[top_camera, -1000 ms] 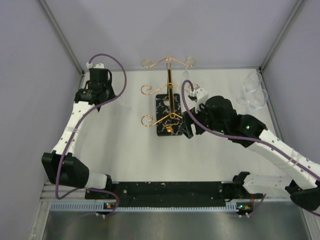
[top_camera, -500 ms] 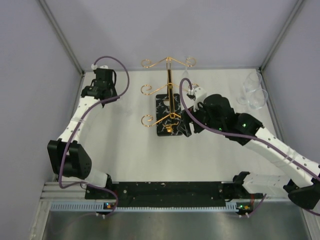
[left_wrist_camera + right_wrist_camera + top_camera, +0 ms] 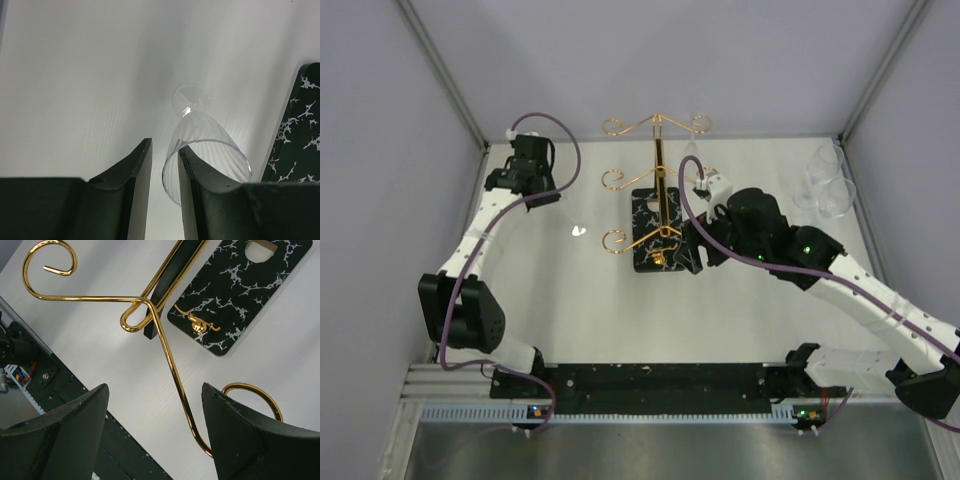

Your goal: Take the wine glass off the wine glass rack

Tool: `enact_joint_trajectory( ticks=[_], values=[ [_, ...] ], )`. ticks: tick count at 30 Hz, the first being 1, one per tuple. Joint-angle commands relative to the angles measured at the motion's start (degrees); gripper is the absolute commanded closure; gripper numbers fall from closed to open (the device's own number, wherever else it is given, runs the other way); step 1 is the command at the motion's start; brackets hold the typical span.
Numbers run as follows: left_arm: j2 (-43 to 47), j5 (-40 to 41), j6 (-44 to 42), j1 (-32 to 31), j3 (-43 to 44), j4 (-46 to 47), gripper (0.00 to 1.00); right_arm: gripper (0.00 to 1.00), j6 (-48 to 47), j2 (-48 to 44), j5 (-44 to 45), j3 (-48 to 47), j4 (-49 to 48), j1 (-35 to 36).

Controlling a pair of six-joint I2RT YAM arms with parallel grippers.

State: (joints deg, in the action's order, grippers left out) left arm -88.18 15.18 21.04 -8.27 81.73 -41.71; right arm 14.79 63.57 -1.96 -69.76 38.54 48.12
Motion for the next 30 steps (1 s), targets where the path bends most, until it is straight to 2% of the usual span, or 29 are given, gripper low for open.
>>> enact_joint_trajectory(
  ticks=[1, 13, 27, 30],
  values=[
    [0.6, -0.9, 0.1, 0.2, 3.4, 0.1, 0.66, 0.25, 0.7, -0.4, -0.9, 0.2, -2.6, -0.8],
    [2.0, -2.9, 0.5, 0.1, 5.1, -0.1, 0.63, 0.25, 1.0, -1.1, -0.3, 0.6, -3.0, -0.8],
    [6.7, -4.7, 0.4, 0.0, 4.1, 3.7, 0.62, 0.24, 2.2, -1.3, 1.7, -0.9, -3.7, -0.8],
    [8.3, -6.6, 0.9, 0.1, 3.5, 4.5, 0.62, 0.23, 3.7, -1.6, 6.3, -1.8, -4.8, -1.1]
  ],
)
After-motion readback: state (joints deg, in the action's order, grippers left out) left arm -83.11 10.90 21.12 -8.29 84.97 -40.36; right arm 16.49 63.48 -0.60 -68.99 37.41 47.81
